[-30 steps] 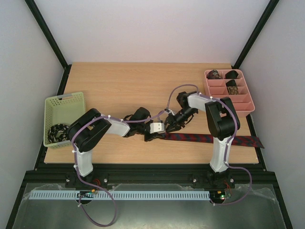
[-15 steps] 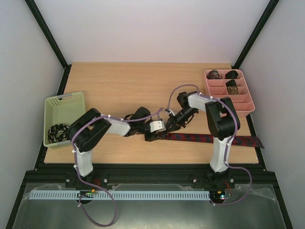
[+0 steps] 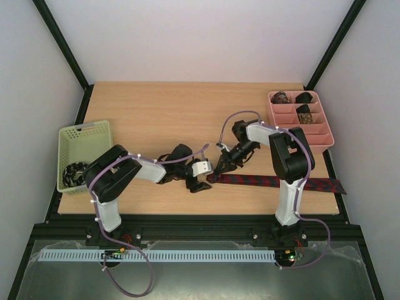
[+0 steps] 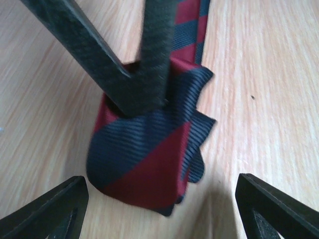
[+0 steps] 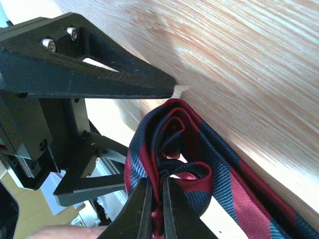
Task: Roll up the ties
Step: Roll the tie at the center of the board.
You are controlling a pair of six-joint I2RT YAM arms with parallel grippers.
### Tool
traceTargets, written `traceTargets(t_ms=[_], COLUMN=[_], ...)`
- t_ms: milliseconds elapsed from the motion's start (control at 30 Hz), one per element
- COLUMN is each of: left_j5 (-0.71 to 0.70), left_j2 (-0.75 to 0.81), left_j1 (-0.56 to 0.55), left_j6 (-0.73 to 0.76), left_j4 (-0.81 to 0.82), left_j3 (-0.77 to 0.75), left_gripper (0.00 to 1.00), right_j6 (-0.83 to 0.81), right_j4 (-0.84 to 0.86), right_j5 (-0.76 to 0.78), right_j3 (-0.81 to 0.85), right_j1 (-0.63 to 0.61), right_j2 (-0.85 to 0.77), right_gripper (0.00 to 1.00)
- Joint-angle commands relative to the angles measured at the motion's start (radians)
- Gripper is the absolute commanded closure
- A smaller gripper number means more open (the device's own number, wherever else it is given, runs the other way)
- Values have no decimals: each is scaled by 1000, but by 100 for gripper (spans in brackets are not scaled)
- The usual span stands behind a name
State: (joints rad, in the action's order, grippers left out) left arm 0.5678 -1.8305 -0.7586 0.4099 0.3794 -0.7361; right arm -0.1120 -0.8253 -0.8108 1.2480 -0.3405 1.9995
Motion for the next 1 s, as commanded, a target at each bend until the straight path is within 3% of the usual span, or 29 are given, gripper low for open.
traceTargets(t_ms=[0, 100, 233, 367, 500, 600, 767, 867, 933, 967], left_j5=[18, 13, 4, 10, 11, 10, 7, 12, 37, 35], left_j2=[-67, -108, -130, -124, -109, -107, -100, -73, -23, -22], left_j1=[-3, -5, -6, -8, -8, -8, -6, 0, -5, -12], left_j6=[-32, -39, -52, -40, -39, -43, -34, -38, -24, -23], left_j4=[90, 98, 100, 79, 59, 45, 24, 47, 99, 105], left_j3=[-69, -109, -129, -102, -79, -79, -81, -62, -25, -26], left_gripper=[18, 28, 49, 65, 71, 73, 71, 51, 30, 27], right_j6=[-3, -2, -4, -6, -14, -21, -17, -15, -12, -11], right_j4=[-37, -38, -47, -67, -85, -90, -85, -62, -21, -11], right_j5=[-22, -27, -26, -22, -8, 3, 41, 53, 47, 42], right_j3=[5, 10, 21, 29, 26, 18, 2, -21, -47, -52], right_j1=[0, -1, 0, -1, 0, 0, 3, 13, 16, 17], right_j2=[22, 25, 25, 15, 3, 0, -4, -3, 10, 13], right_gripper=[94, 93, 90, 81, 65, 75, 95, 99, 99, 99])
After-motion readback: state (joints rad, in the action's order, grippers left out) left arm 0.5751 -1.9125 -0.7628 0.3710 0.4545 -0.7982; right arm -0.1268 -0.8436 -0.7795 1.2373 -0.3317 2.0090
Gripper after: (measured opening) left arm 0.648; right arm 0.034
